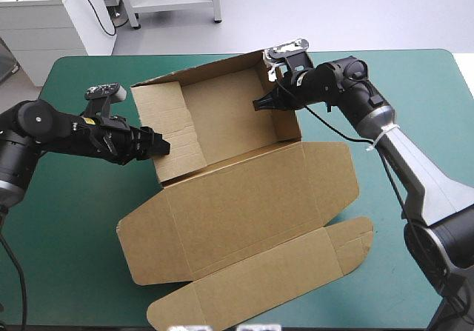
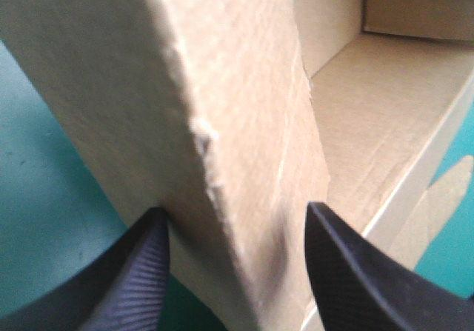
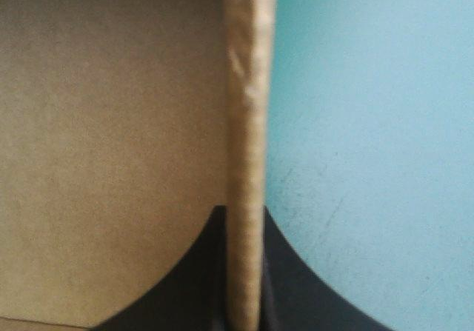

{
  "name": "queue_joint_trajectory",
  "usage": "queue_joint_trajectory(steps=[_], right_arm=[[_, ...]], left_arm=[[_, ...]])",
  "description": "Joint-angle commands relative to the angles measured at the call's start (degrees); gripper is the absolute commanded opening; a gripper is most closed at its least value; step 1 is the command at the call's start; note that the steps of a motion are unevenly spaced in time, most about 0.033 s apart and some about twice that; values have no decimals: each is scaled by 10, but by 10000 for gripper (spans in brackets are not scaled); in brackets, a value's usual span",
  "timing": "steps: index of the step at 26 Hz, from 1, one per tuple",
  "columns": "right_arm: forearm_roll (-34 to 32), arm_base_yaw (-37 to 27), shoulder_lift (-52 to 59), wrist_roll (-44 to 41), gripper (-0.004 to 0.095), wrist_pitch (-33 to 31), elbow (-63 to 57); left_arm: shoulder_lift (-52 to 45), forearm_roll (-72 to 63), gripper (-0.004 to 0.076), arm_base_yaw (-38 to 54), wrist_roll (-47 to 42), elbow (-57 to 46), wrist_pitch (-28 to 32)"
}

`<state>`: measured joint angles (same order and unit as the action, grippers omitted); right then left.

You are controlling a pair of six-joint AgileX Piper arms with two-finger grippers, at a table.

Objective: Fold the box

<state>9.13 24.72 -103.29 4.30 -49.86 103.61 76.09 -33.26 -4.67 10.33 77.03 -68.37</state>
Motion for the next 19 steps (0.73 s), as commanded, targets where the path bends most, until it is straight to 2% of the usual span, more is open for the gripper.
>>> queue_joint_trajectory(steps=[1,4,6,13,16,19], right_arm=[[20,25,32,-10,-13,30,18],[27,44,32,-12,-13,31,19],[40,55,32,-12,-13,30,19],[53,76,33,-14,-14,25,19],[47,77,33,-13,-14,5,19],[35,77,33,-20,-14,-11,19]], left_arm=[[-17,42,390,-30,-73,15,55],[-15,130,390,-56,-172,15,90],[-11,152,389,-59,-202,15,109],[14,182,375,-62,-248,15,105],[23,193,313,-62,-248,15,94],[23,218,197,-62,-248,15,94]])
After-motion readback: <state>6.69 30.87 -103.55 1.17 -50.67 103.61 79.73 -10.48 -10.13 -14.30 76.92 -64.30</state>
